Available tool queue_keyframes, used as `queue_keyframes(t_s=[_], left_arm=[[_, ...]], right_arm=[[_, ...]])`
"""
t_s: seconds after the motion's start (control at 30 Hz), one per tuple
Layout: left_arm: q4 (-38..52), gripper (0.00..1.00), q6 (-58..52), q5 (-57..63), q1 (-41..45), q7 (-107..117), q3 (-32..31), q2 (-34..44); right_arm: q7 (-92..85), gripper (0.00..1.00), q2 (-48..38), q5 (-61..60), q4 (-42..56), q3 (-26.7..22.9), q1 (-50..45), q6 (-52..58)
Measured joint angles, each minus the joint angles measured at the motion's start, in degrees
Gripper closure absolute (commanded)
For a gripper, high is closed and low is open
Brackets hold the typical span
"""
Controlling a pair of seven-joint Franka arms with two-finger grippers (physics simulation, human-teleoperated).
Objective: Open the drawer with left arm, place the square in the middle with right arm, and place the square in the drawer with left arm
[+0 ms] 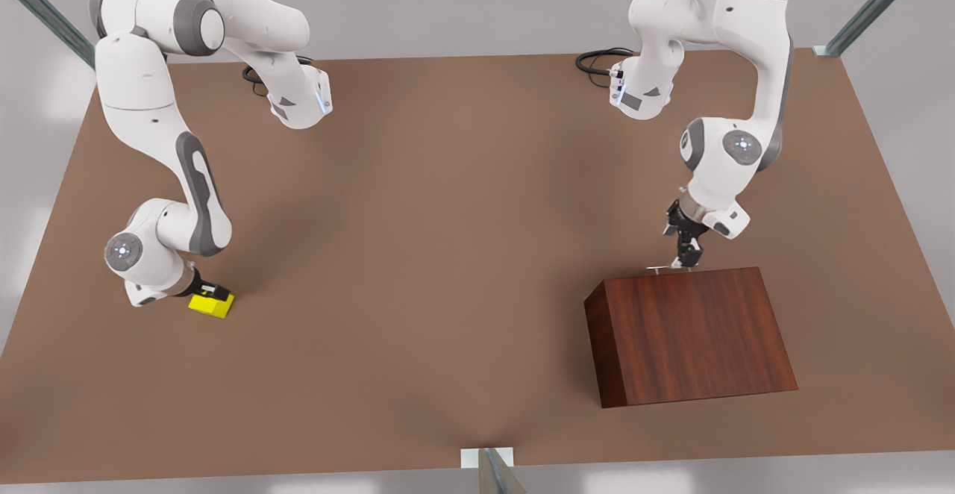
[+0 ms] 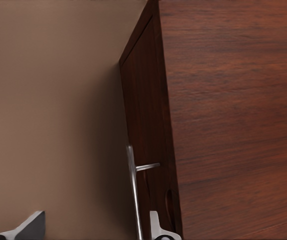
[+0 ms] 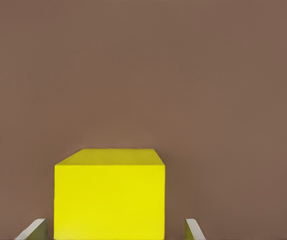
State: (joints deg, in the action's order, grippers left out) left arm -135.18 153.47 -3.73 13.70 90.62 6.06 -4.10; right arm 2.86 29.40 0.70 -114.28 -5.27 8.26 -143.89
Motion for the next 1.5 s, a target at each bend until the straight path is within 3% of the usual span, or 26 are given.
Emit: queue_keyframes(t_s=[0.4,0.47,0.5,0.6,0.97,1.13,1.27,1.5], left_arm=[[0.1,0.0,0.7,-0.1,0.5,0.0,0.0,-2.5],[0.0,0.0,-0.3,-0.1,0.5,0.0,0.1,-2.2],[0.0,0.0,-1.4,-0.1,0.5,0.0,0.1,-1.7],[0.0,0.0,-1.8,-0.2,0.5,0.0,0.1,-1.6],[-0.4,0.0,-5.6,-0.4,0.7,0.1,0.1,0.4],[-1.2,0.0,-5.6,-0.4,0.7,0.1,0.1,0.4],[-2.1,0.0,-6.1,-0.4,0.6,0.1,0.2,1.6],[-3.2,0.0,-6.3,-0.4,0.6,0.1,0.3,2.2]], right_arm=[[-1.3,0.0,3.5,0.0,-0.1,0.0,-0.5,-7.3],[-1.3,0.13,3.3,0.0,-0.1,0.0,-0.4,-7.2],[-1.2,0.25,3.2,0.0,-0.1,0.0,-0.4,-7.1],[-1.3,0.33,3.2,-0.1,-0.1,0.0,-0.4,-6.9],[0.4,0.31,-1.5,-0.4,-0.3,3.3,-1.8,-4.2],[20.2,0.31,-5.0,-1.3,-0.4,7.4,-11.2,1.0],[46.6,0.31,-4.4,-1.3,2.2,7.5,-25.4,0.8],[82.1,0.3,10.8,-1.4,25.8,7.5,-43.7,1.1]])
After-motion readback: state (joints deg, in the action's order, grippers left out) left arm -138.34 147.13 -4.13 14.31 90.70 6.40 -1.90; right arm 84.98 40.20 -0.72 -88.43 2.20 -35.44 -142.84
